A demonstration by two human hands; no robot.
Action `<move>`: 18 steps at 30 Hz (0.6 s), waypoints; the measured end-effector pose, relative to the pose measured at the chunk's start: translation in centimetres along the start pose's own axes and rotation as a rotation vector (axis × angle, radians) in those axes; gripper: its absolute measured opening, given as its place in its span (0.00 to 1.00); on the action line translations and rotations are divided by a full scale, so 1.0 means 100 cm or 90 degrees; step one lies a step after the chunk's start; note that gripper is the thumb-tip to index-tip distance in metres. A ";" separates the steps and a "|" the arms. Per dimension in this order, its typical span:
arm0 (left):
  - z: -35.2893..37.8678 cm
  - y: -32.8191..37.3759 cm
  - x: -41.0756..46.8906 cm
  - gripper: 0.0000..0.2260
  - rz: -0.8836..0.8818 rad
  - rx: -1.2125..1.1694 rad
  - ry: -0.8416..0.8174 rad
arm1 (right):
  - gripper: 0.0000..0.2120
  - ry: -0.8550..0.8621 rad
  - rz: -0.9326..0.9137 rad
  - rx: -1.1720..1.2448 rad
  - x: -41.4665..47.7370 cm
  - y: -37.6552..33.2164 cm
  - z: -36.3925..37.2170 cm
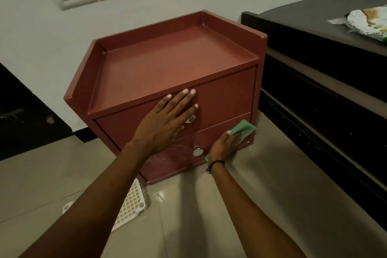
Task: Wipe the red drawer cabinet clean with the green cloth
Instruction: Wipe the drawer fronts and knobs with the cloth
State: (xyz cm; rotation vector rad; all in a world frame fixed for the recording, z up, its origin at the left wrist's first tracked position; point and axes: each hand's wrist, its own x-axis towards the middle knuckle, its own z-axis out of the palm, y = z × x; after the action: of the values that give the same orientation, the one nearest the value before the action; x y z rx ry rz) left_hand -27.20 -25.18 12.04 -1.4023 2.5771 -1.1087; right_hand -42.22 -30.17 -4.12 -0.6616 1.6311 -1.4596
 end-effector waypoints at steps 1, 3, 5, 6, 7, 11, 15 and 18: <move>0.001 0.000 0.000 0.31 -0.003 0.004 -0.001 | 0.28 -0.025 -0.014 -0.009 -0.018 0.009 0.006; 0.003 0.001 0.001 0.32 -0.011 0.013 0.004 | 0.29 -0.111 -0.023 -0.026 -0.064 0.028 0.016; 0.006 0.003 0.001 0.32 -0.019 0.016 0.015 | 0.30 -0.169 -0.029 -0.039 -0.093 0.040 0.023; 0.008 0.004 0.002 0.32 -0.021 0.015 0.019 | 0.30 -0.177 -0.025 -0.032 -0.093 0.040 0.025; 0.008 0.004 0.003 0.32 -0.019 0.014 0.022 | 0.30 -0.175 -0.021 -0.024 -0.086 0.037 0.026; 0.003 -0.002 0.000 0.32 0.003 0.004 0.029 | 0.30 -0.072 -0.033 -0.034 -0.039 0.020 0.015; -0.004 -0.011 -0.003 0.30 0.040 -0.026 0.010 | 0.29 0.006 -0.089 -0.047 -0.029 0.013 0.013; -0.006 -0.010 -0.002 0.30 0.039 -0.036 -0.004 | 0.28 -0.027 -0.309 -0.134 -0.081 0.034 0.030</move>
State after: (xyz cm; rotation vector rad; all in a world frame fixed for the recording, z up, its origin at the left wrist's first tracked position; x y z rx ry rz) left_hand -26.50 -25.05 13.00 -1.3248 2.6471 -1.0299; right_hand -35.06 -24.44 -5.45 -1.2683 1.6764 -1.6009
